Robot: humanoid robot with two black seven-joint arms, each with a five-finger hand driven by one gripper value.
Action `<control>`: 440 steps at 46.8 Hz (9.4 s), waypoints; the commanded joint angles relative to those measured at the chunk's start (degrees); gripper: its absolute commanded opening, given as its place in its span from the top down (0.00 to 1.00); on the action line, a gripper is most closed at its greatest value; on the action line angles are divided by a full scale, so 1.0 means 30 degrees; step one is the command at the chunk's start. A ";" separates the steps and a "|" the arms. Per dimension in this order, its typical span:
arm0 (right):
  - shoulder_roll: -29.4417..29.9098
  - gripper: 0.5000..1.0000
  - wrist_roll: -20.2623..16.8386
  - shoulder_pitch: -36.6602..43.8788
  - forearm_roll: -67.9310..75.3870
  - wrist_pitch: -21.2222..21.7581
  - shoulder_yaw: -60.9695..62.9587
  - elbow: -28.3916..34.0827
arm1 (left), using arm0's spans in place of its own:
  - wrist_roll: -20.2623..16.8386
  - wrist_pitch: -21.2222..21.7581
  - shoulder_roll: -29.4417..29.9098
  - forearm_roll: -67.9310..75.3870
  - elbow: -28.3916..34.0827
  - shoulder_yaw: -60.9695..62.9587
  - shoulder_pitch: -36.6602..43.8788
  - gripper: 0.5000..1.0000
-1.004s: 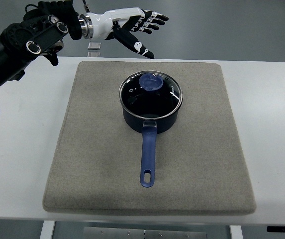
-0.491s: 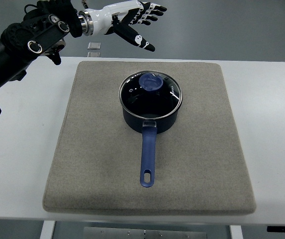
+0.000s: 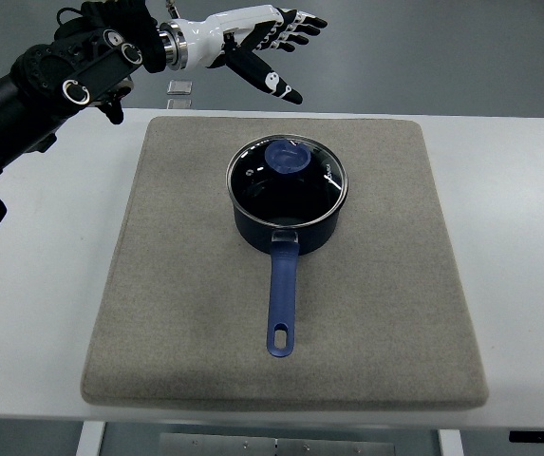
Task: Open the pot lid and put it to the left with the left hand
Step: 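Swing the left hand over the mat above the glass lid, then lower the left hand onto the blue knob of the glass lid, then close the left hand's fingers around the blue lid knob, then lift the glass lid off the pot with the left hand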
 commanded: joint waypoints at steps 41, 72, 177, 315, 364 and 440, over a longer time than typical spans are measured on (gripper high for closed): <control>0.0000 0.17 0.0007 0.0000 -0.0001 0.0000 0.0000 -0.0007 | -0.4048 -0.1541 0.3395 1.1598 -0.8114 0.2453 -0.4080 0.05; 0.0000 0.17 0.0007 0.0000 -0.0001 0.0000 0.0000 -0.0007 | -0.4057 -0.0869 0.3249 1.5850 -0.8465 0.3713 -0.4637 0.08; 0.0000 0.17 0.0007 0.0000 -0.0001 0.0000 0.0000 -0.0007 | -0.4057 0.1505 0.1843 1.7666 -0.8260 0.4386 -0.3963 0.04; 0.0000 0.17 0.0007 0.0000 -0.0001 0.0000 0.0000 -0.0007 | -0.4057 0.2150 0.0436 1.5967 -0.6180 0.5851 -0.3875 1.00; 0.0000 0.17 0.0007 0.0000 -0.0001 0.0000 0.0000 -0.0007 | -0.4057 0.2970 0.0612 1.5850 -0.5594 0.5617 -0.4197 1.00; 0.0000 0.17 0.0007 0.0000 -0.0001 0.0000 0.0000 -0.0007 | -0.4057 0.6484 0.7497 1.5704 -0.6092 0.5880 -0.0184 1.00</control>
